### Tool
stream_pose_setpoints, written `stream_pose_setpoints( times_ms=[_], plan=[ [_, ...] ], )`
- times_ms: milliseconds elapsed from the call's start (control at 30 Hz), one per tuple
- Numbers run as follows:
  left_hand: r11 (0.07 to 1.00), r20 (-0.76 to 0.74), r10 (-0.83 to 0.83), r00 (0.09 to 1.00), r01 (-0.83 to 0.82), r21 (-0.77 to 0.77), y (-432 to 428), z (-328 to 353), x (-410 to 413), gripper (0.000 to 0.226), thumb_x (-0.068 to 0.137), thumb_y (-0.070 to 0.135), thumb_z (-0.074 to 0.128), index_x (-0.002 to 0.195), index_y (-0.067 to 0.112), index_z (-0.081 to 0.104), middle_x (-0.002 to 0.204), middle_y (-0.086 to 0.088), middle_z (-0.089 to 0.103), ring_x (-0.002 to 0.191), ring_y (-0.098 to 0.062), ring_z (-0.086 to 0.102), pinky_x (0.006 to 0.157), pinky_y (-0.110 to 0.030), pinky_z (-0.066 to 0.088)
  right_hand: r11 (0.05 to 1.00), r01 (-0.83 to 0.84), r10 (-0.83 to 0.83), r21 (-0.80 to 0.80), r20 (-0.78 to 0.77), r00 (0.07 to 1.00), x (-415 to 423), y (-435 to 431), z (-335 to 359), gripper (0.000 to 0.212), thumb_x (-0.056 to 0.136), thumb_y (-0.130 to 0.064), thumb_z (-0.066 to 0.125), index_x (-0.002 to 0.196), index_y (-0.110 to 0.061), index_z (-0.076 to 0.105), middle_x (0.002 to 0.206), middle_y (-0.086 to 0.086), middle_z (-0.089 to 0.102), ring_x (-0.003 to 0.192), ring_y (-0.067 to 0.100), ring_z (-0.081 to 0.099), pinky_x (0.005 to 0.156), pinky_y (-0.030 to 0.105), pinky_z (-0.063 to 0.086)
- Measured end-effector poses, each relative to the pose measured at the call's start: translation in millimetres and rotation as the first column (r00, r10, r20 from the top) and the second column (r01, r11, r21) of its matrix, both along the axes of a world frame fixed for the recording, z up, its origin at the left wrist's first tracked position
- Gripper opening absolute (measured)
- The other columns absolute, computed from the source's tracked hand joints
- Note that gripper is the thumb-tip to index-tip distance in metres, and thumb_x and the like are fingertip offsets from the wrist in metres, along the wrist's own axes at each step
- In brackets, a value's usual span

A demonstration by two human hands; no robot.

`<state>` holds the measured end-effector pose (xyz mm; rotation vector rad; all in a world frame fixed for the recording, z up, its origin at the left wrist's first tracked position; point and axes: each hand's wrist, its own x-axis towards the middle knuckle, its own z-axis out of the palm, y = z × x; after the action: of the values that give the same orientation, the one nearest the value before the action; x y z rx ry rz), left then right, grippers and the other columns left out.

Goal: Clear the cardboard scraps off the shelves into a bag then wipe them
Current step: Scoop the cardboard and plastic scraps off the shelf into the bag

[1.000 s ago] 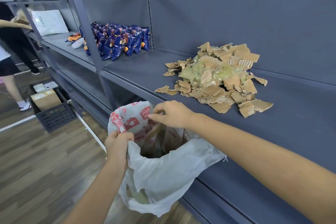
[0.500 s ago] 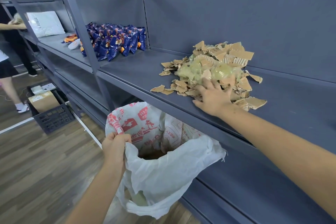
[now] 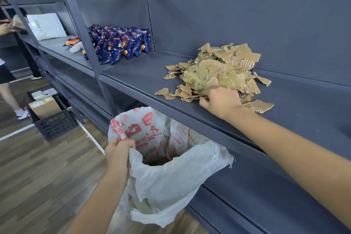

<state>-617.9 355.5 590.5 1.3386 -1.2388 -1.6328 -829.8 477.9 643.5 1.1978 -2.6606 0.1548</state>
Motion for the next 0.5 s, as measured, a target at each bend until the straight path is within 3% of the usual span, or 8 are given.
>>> stream_pose_setpoints(
  times_ms=[100,167,233,300,400,500],
  plan=[
    [1.000,0.007,0.005,1.000,-0.005,-0.001,1,1,-1,0.027,0.080,-0.011,0.048,0.067,0.013,0.048,0.074,-0.001,0.047,0.066,-0.015,0.045,0.056,-0.024,0.040,0.994,-0.035,0.034,-0.100,-0.016,0.999,10,-1,11,0.039,0.095,-0.041,0.037,0.104,-0.012,0.062,0.104,0.010,0.065,0.094,0.030,0.061,0.069,0.032,0.036],
    [1.000,0.003,0.000,1.000,0.000,0.002,1,0,-1,0.025,0.079,-0.010,0.048,0.067,0.012,0.048,0.073,-0.002,0.047,0.065,-0.015,0.044,0.055,-0.024,0.039,0.988,-0.072,0.070,-0.138,-0.018,0.997,21,-1,19,0.033,0.095,-0.042,0.038,0.087,-0.014,0.055,0.099,0.009,0.065,0.092,0.030,0.061,0.067,0.030,0.036],
    [1.000,-0.003,-0.003,1.000,0.003,0.005,1,-2,-1,0.023,0.078,-0.010,0.048,0.067,0.011,0.049,0.074,-0.002,0.047,0.065,-0.016,0.045,0.055,-0.024,0.040,0.984,-0.110,0.110,-0.143,-0.006,0.994,35,-1,25,0.028,0.094,-0.042,0.040,0.082,-0.018,0.048,0.088,0.006,0.062,0.091,0.028,0.061,0.066,0.028,0.036],
    [1.000,-0.004,0.000,1.000,0.000,0.008,0,-3,-1,0.024,0.077,-0.010,0.049,0.068,0.012,0.049,0.074,-0.002,0.048,0.066,-0.016,0.046,0.056,-0.024,0.041,0.979,-0.160,0.160,-0.124,-0.010,0.987,48,-1,27,0.027,0.093,-0.043,0.041,0.082,-0.020,0.046,0.080,0.002,0.054,0.086,0.025,0.059,0.066,0.027,0.036],
    [1.000,0.010,0.011,1.000,-0.011,0.005,0,-2,-2,0.027,0.079,-0.009,0.050,0.068,0.015,0.049,0.075,-0.001,0.048,0.068,-0.015,0.046,0.059,-0.025,0.043,0.961,-0.267,0.266,-0.071,-0.025,0.964,66,-4,25,0.034,0.091,-0.053,0.044,0.088,-0.020,0.052,0.085,0.000,0.052,0.081,0.021,0.050,0.069,0.026,0.035],
    [1.000,0.013,0.015,1.000,-0.015,0.000,-1,-3,-3,0.025,0.079,-0.009,0.050,0.066,0.013,0.049,0.072,-0.002,0.046,0.067,-0.016,0.045,0.055,-0.025,0.040,0.929,-0.364,0.367,-0.068,0.025,0.930,78,-12,15,0.037,0.089,-0.050,0.052,0.102,-0.017,0.063,0.100,0.002,0.062,0.096,0.022,0.056,0.074,0.027,0.038]
  ],
)
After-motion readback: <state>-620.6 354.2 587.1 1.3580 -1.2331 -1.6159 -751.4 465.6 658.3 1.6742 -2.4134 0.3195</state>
